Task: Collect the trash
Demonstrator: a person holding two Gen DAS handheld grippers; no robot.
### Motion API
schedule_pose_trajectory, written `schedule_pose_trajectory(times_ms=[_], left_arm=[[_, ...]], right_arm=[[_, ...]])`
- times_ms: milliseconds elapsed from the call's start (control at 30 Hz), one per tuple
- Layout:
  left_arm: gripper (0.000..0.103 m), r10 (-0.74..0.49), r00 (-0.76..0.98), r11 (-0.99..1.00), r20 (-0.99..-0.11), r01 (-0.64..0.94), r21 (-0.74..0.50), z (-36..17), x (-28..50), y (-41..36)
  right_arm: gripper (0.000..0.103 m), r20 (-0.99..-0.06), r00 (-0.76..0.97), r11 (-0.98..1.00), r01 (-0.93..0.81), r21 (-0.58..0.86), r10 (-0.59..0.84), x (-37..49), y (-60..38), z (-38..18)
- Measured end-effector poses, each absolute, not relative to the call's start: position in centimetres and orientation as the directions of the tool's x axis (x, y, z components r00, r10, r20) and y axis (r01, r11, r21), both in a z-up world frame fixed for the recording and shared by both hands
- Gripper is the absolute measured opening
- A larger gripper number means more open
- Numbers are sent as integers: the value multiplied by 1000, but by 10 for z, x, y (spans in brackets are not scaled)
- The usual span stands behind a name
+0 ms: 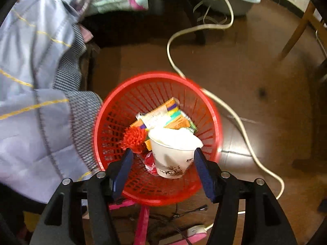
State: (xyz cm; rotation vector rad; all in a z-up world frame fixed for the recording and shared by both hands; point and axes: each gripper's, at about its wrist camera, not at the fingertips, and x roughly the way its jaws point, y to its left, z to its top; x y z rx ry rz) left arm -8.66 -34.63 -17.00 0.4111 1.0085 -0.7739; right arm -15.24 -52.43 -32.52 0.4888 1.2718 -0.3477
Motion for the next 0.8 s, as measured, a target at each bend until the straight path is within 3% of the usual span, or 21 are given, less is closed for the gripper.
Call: schedule_pose_trajectory(times_ms=[133,367,633,800], left_arm=[[95,-437,277,630,-856,773,-71,-167,-90,-364],[95,-489,274,513,-828,858,-20,-161,-119,-392],[95,-459,197,586,-867,800,-128,-176,-97,-368],[95,-404,201,603,-892,792,-94,-183,-98,-365]], right_arm=[[61,-952,302,871,477,115,-39,-170,-524,-266],[66,-951,288,852,521,59,-110,-209,-536,-186],[69,-958,251,824,565,28,-140,-254,-512,-160],[73,-936,316,833,552,46,-157,-252,-489,-162]])
